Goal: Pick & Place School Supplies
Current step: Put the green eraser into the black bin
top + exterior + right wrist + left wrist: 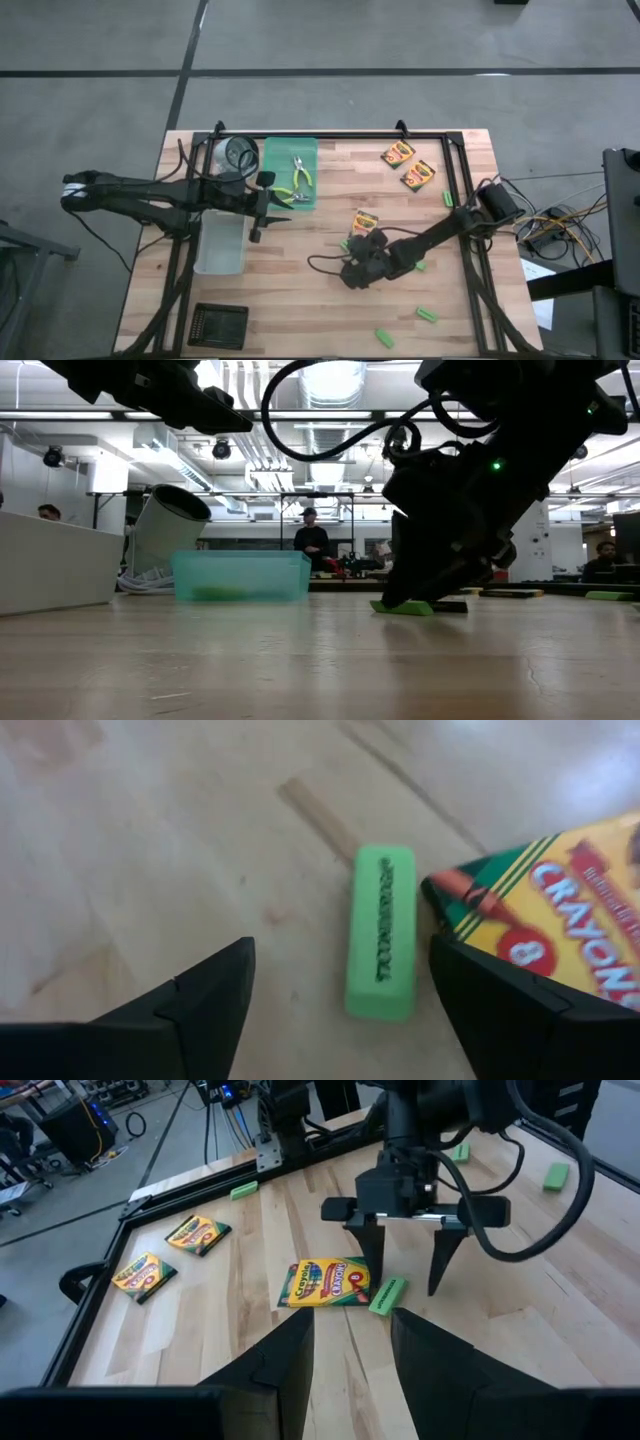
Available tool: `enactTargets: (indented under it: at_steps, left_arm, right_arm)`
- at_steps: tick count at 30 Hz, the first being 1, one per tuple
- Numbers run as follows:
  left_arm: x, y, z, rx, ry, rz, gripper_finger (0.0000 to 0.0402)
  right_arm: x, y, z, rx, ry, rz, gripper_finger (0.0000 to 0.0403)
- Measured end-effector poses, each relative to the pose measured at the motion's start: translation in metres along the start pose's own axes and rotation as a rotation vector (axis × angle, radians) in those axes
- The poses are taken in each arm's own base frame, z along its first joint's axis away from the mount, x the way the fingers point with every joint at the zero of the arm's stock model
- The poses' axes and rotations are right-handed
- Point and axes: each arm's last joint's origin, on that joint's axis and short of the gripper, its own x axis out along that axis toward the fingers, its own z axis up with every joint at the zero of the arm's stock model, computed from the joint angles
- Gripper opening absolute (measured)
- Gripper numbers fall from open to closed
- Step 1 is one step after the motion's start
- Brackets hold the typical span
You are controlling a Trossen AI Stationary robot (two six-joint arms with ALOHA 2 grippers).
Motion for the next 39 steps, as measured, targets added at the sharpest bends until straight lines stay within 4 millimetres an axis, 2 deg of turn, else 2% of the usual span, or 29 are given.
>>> enactTargets:
  at_steps: [9, 16, 39]
  left_arm:
    - [0.0001, -0.0001, 0.0000, 0.000, 0.000, 0.000, 0.0140]
    - [0.0000, -0.0001, 0.0000, 0.000, 0.000, 0.000, 0.0140]
    - [0.0001, -0.0002, 0.0000, 0.000, 0.000, -0.001, 0.0140]
  right_arm:
    - [0.0061, 0.0004, 0.0005, 0.013, -0.002, -0.022, 0.0272]
    - [0.0068, -0.0033, 0.0027, 0.009, 0.007, -0.046, 0.0243]
    - [0.0074, -0.0053, 0.0018, 0.000, 0.016, -0.062, 0.0072]
